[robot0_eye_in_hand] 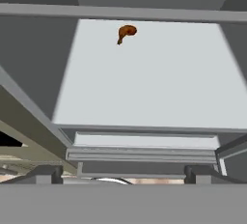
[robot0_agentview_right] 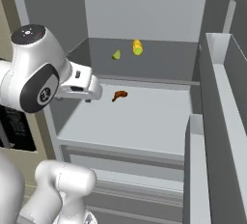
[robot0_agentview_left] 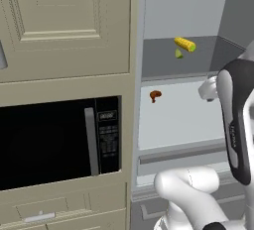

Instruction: Transport the chicken drumstick and lemon wedge to the fridge. Place the chicken drumstick on the rack containing meat and place the lemon wedge on the rack containing the vegetable, ensuring meats and vegetables are on different racks.

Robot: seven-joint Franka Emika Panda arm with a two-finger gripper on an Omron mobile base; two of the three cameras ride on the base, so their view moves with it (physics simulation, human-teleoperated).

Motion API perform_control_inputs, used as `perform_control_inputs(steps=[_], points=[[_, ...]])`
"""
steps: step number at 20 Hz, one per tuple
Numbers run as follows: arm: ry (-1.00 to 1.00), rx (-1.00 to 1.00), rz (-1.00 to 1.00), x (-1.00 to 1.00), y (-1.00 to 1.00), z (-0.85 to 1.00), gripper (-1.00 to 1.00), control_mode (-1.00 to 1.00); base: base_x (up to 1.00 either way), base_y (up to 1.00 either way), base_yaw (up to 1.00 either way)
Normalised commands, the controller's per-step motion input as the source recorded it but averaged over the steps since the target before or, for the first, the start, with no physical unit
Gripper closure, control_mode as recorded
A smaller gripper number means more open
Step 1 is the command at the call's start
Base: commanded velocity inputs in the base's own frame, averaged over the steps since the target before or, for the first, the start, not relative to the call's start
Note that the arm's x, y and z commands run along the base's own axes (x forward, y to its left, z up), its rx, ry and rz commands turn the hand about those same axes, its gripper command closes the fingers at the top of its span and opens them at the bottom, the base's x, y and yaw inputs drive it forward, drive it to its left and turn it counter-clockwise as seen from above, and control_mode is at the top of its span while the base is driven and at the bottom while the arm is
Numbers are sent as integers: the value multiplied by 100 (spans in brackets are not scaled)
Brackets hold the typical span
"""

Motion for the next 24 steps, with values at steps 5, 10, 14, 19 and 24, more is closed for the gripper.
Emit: perform_control_inputs(steps=[5, 10, 14, 19, 24], points=[[0, -1, 0, 0, 3, -25, -100, -100, 0, 0, 0], [0, 0, 0, -23, 0, 0, -100, -100, 0, 0, 0], [0, 0, 0, 0, 0, 0, -100, 100, -96, 11, 0], [0, 0, 0, 0, 0, 0, -100, 100, -100, 23, 2], [0, 0, 0, 0, 0, 0, -100, 100, -100, 12, 1]])
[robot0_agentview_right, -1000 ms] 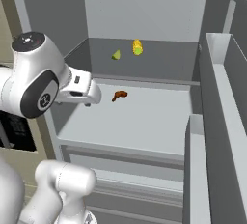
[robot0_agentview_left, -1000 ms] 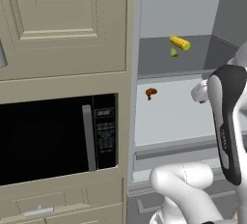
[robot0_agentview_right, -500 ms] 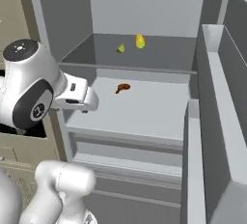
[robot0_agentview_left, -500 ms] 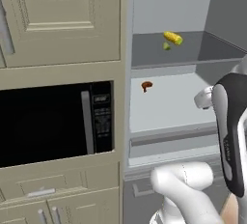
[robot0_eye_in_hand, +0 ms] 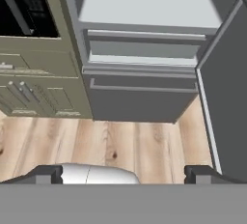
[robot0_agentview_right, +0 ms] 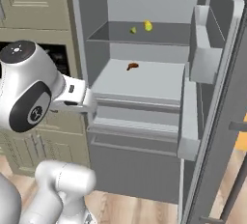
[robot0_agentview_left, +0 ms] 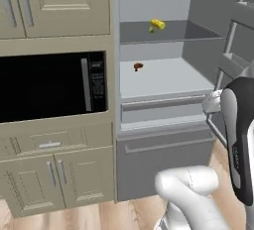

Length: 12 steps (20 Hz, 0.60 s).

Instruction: Transport the chicken drumstick and lemon wedge to the fridge. Place the chicken drumstick on the rack containing meat and place the lemon wedge on the rack containing the vegetable, ensuring meats and vegetables are on different racks.

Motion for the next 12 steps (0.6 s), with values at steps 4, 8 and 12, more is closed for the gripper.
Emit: perform_control_inputs(steps=[4, 8, 12], points=[[0, 0, 0, 0, 0, 0, -100, 100, -100, 8, 0], [0, 0, 0, 0, 0, 0, -100, 100, -100, 11, 13], [0, 0, 0, 0, 0, 0, -100, 100, -45, 9, 90]])
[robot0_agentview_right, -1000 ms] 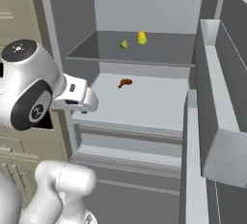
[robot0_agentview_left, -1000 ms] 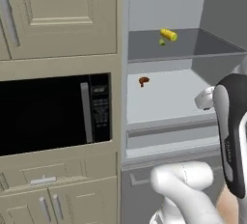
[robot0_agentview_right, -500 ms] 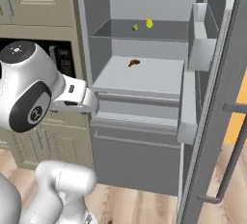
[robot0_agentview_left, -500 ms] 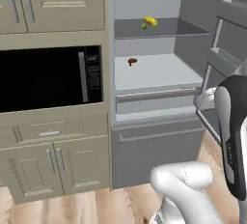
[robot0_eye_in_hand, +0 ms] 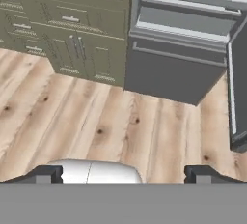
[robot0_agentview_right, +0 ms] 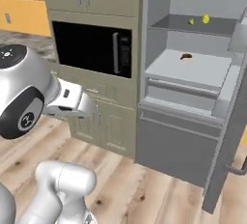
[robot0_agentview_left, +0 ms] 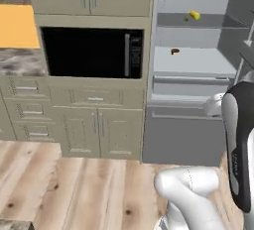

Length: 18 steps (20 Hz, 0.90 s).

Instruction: Transport the chicken drumstick and lemon wedge to the fridge. Place the chicken drumstick on the rack containing meat and place the lemon wedge on the rack containing the vegetable, ensuring meats and vegetables are on different racks.

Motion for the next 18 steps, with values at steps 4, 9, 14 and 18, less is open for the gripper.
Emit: perform_control_inputs(steps=[4, 9, 14, 18], points=[[0, 0, 0, 0, 0, 0, -100, 100, -3, 0, 100], [0, 0, 0, 0, 0, 0, -100, 100, -21, 0, 99], [0, 0, 0, 0, 0, 0, -100, 100, -15, 0, 100], [0, 0, 0, 0, 0, 0, -100, 100, -38, 26, 91]])
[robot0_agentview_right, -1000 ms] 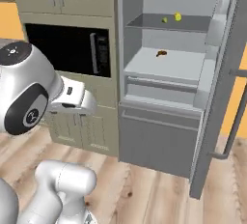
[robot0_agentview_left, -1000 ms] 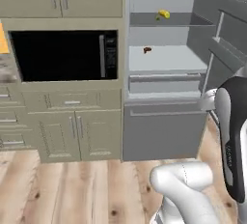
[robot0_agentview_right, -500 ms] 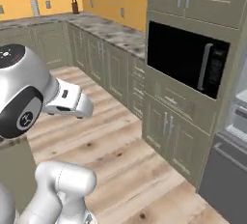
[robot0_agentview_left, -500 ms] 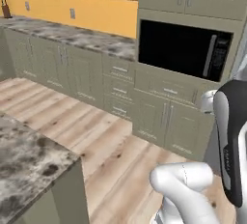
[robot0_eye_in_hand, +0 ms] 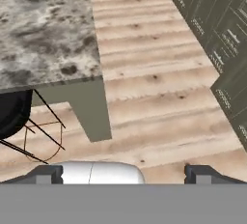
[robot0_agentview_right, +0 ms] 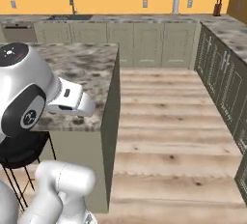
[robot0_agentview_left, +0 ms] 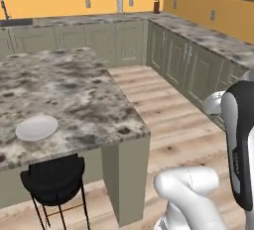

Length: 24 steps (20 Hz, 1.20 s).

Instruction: Transport the chicken drumstick and lemon wedge to the fridge. Place the chicken drumstick on the rack containing meat and place the lemon wedge on the rack containing the vegetable, ensuring meats and vegetables are on different racks.

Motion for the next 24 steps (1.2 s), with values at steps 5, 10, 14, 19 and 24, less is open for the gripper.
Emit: perform_control_inputs(steps=[5, 10, 14, 19, 24], points=[[0, 0, 0, 0, 0, 0, -100, 100, -42, 100, 32], [0, 0, 0, 0, 0, 0, -100, 100, 0, 100, 0], [0, 0, 0, 0, 0, 0, -100, 100, -14, 100, 0], [0, 0, 0, 0, 0, 0, -100, 100, -31, 100, 8], [0, 0, 0, 0, 0, 0, -100, 100, -4, 100, 35]])
